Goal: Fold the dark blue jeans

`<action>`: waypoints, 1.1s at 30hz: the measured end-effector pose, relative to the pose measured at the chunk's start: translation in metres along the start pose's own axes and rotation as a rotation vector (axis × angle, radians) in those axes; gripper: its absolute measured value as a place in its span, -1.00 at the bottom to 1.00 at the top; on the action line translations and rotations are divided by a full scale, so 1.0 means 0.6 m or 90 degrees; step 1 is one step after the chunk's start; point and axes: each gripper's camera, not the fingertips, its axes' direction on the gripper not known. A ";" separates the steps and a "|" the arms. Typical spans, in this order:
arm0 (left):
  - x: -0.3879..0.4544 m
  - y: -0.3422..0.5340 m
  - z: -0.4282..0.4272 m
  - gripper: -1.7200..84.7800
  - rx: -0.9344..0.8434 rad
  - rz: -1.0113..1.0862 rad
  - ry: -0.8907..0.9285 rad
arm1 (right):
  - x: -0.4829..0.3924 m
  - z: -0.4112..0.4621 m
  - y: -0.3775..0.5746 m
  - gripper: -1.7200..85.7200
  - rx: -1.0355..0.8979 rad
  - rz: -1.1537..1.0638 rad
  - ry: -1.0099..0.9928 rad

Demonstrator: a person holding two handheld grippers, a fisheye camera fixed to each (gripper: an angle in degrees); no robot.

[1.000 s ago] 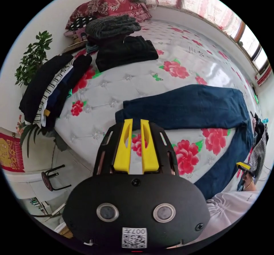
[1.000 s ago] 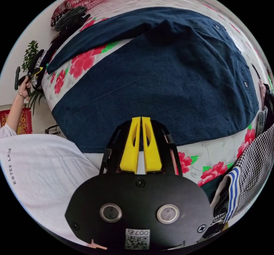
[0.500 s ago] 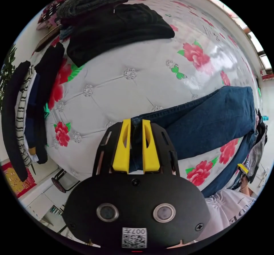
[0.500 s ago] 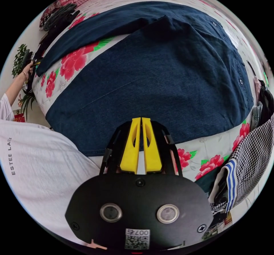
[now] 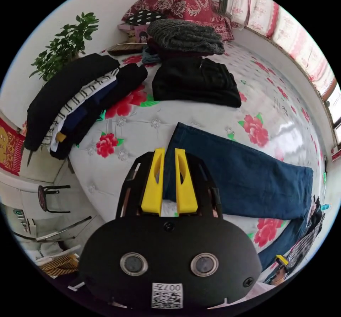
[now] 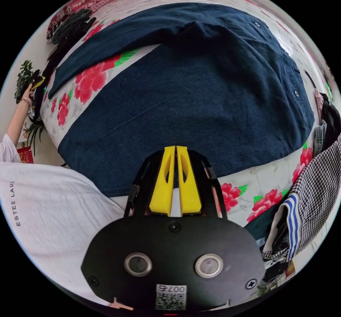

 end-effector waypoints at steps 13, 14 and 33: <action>-0.275 0.523 -0.130 -0.86 -0.099 -0.126 0.253 | 0.231 -0.149 0.110 -0.91 0.142 0.161 -0.238; -0.317 0.561 -0.125 -0.85 -0.115 -0.192 0.275 | 0.254 -0.169 0.121 -0.90 0.151 0.166 -0.234; -0.474 0.787 0.089 -0.69 -0.183 -0.610 0.672 | 0.551 -0.313 0.184 -0.83 0.156 0.348 -0.389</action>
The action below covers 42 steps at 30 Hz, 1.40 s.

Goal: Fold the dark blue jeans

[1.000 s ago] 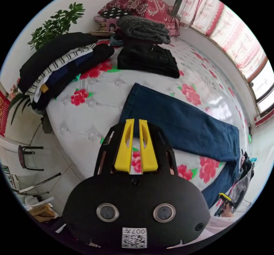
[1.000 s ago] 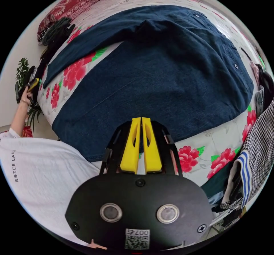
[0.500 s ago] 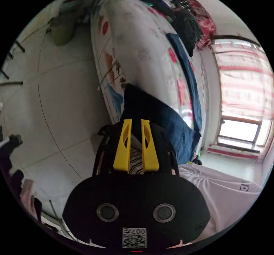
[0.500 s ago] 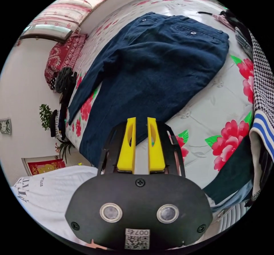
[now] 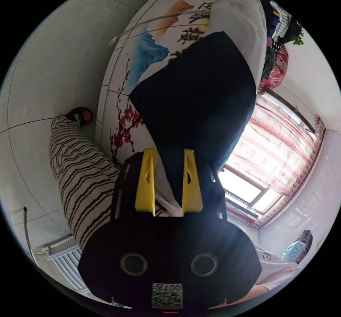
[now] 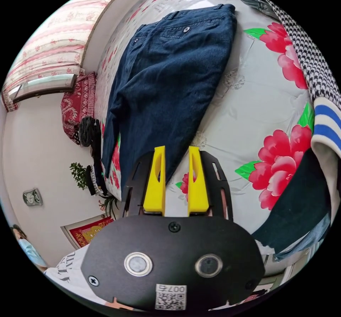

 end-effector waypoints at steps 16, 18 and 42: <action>-0.093 0.072 -0.145 -0.75 0.185 -0.098 0.099 | 0.032 -0.145 -0.012 -0.86 0.017 0.038 -0.018; -0.105 0.076 -0.132 -0.72 0.171 -0.101 0.109 | 0.047 -0.166 -0.012 -0.86 0.030 0.048 -0.031; 0.131 0.321 -0.155 -0.98 0.177 0.361 0.188 | -0.061 -0.270 0.079 -0.96 0.054 -0.156 -0.198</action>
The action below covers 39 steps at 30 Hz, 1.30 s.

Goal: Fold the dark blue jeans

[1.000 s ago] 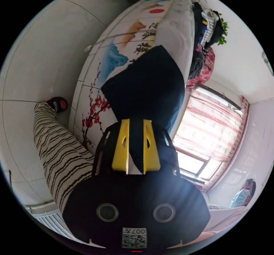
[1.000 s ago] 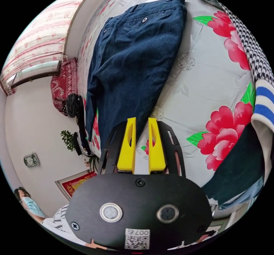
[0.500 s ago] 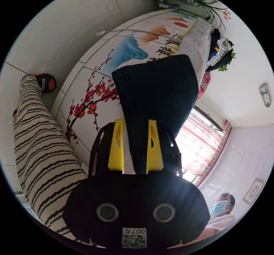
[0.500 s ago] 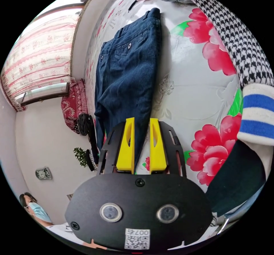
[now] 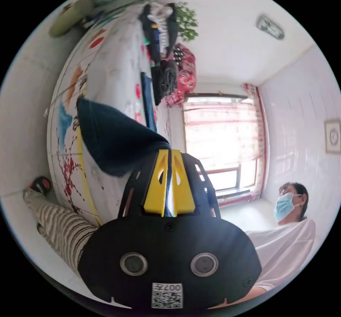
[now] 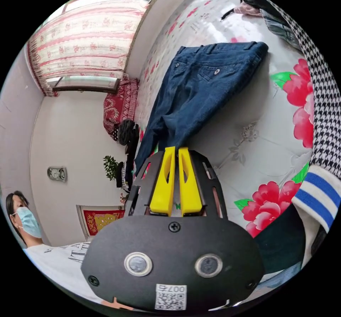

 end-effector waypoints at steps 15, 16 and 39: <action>0.189 0.041 0.279 -0.98 -0.078 0.218 -0.156 | -0.237 0.121 0.041 -0.96 -0.037 -0.211 0.158; 0.194 0.023 0.326 -0.98 -0.087 0.230 -0.160 | -0.260 0.136 0.028 -0.96 -0.043 -0.232 0.174; -0.138 -0.019 1.230 -0.82 -0.422 0.456 -0.641 | -0.109 0.662 -0.267 -0.84 0.003 -0.119 0.545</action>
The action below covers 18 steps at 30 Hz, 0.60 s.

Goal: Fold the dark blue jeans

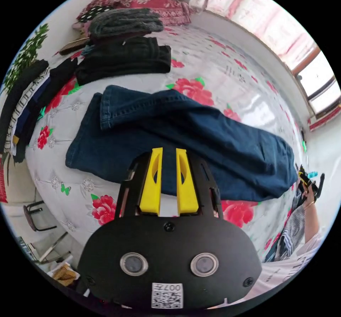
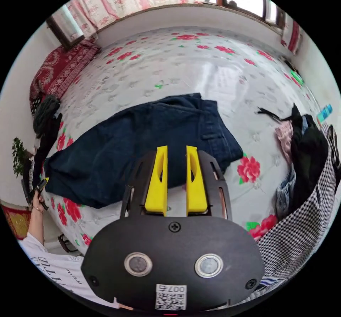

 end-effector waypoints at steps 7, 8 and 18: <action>0.066 0.005 0.091 -0.97 -0.028 0.036 -0.090 | -0.051 0.136 0.004 -0.82 -0.031 -0.029 0.070; 0.087 0.004 0.099 -0.98 -0.047 0.066 -0.124 | -0.079 0.154 0.010 -0.82 -0.023 -0.070 0.120; 0.215 0.158 0.117 -0.98 -0.187 0.279 -0.155 | -0.052 0.217 0.088 -0.96 -0.085 -0.251 0.307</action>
